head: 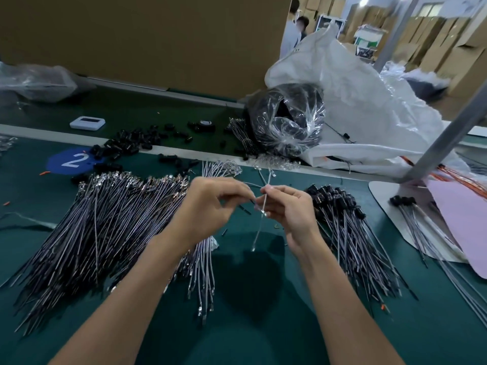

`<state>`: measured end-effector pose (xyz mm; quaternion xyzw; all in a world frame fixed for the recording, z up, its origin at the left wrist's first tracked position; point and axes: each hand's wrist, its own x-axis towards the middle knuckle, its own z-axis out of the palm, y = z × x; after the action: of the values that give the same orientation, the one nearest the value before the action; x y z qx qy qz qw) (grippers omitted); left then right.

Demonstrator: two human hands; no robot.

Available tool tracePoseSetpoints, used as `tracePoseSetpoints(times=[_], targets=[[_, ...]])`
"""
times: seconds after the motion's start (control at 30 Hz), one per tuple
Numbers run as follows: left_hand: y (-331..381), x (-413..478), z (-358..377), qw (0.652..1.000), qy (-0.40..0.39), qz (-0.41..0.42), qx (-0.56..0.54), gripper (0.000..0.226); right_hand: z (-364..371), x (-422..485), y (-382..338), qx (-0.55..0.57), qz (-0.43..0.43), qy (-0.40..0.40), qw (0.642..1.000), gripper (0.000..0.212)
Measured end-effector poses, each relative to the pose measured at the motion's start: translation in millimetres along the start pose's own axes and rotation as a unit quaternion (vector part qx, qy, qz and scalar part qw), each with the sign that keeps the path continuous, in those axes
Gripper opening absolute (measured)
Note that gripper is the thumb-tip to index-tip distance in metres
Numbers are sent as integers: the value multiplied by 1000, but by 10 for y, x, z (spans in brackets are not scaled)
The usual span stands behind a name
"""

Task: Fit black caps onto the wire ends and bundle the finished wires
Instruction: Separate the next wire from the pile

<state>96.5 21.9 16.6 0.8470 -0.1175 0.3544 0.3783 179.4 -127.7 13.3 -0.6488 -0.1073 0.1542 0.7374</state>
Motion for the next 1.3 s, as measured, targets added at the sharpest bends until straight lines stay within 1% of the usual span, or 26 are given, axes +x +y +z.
tracePoseSetpoints(times=[0.07, 0.17, 0.27, 0.37, 0.47, 0.57, 0.67, 0.73, 0.77, 0.8, 0.83, 0.87, 0.9, 0.93, 0.97, 1.03, 1.1, 1.17, 1.23, 1.3], targets=[[19, -21, 77, 999, -45, 28, -4, 18, 22, 2, 11, -5, 11, -13, 1000, 15], [22, -57, 132, 996, -84, 30, 0, 21, 36, 2, 30, 11, 18, -32, 999, 16], [15, -69, 158, 995, -101, 18, -7, 20, 47, 7, 48, 24, 20, -37, 999, 17], [46, -75, 188, 993, -118, 15, -26, 20, 69, 9, 57, 42, 19, -28, 999, 18], [58, -94, 213, 991, -135, 10, -22, 20, 75, 5, 57, 71, 12, -17, 997, 18], [82, -115, 263, 989, -144, -10, -31, 22, 87, -7, 82, 98, 12, -4, 995, 15], [156, -132, 308, 985, -162, -42, -53, 31, 71, -14, 119, 96, 6, 30, 995, 15], [175, -84, 256, 978, -167, -98, -84, 35, 20, -5, 129, 91, -12, 62, 994, 15], [141, -28, 210, 976, -155, -127, -88, 36, -10, 4, 131, 79, -28, 82, 993, 14], [74, 48, 159, 978, -126, -147, -73, 36, -38, 13, 137, 60, -47, 103, 992, 12], [-12, 138, 105, 983, -86, -161, -32, 35, -54, 21, 145, 36, -66, 123, 990, 11], [-112, 232, 45, 983, -43, -175, 31, 33, -63, 28, 158, 5, -86, 144, 986, 10], [-227, 312, -17, 976, -10, -191, 104, 30, -63, 34, 175, -32, -108, 163, 980, 9], [-361, 377, -66, 962, 7, -209, 178, 26, -59, 38, 189, -72, -133, 178, 972, 9], [-508, 429, -95, 943, 4, -225, 244, 24, -52, 37, 198, -107, -159, 188, 963, 9], [-770, 503, -111, 907, -43, -255, 333, 26, -35, 28, 208, -148, -204, 197, 947, 11], [-926, 585, -99, 884, -79, -284, 363, 26, -39, 35, 220, -165, -231, 201, 938, 15], [-1006, 656, -83, 871, -102, -313, 364, 19, -45, 43, 237, -181, -246, 201, 931, 18], [-1045, 715, -75, 865, -102, -334, 361, 15, -43, 50, 243, -190, -254, 200, 927, 19], [-1070, 742, -80, 866, -86, -342, 355, 17, -28, 47, 244, -192, -256, 195, 927, 18]])
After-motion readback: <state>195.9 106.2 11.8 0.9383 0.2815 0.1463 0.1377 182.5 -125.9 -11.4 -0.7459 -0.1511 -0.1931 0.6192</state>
